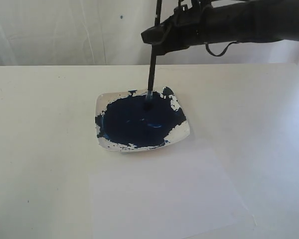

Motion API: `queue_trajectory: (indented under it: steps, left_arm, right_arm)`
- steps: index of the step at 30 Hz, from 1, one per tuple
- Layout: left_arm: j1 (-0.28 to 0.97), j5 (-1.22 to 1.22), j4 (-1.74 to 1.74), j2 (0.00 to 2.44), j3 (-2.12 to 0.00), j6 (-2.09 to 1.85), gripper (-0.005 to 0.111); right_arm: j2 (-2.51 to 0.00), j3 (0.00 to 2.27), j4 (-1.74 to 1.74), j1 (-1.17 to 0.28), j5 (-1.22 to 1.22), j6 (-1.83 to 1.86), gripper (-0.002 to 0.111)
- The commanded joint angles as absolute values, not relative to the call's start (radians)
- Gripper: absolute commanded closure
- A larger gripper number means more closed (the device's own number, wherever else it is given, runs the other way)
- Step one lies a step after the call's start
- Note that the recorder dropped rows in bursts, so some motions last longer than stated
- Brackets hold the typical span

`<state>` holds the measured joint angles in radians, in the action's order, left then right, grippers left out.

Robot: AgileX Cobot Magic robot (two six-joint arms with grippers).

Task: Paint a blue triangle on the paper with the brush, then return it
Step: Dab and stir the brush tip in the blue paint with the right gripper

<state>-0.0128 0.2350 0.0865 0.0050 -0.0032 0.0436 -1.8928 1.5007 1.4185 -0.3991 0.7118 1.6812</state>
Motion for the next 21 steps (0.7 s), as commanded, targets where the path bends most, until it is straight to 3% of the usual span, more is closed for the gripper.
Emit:
queue_trajectory:
  steps: [1,5,21]
  left_arm:
    - [-0.017,0.237,0.079,0.0,0.0,0.049,0.107]
    - [-0.017,0.237,0.079,0.0,0.0,0.049,0.107]
    - [-0.017,0.236,0.079,0.0,0.0,0.049,0.107]
  right_arm:
    - [-1.87,1.505,1.298,-0.4,0.647,1.548,0.108]
    - [-1.87,1.505,1.149,-0.4,0.601,1.383,0.108]
    - [-1.946,1.609,0.964,-0.473,0.625,1.303,0.108]
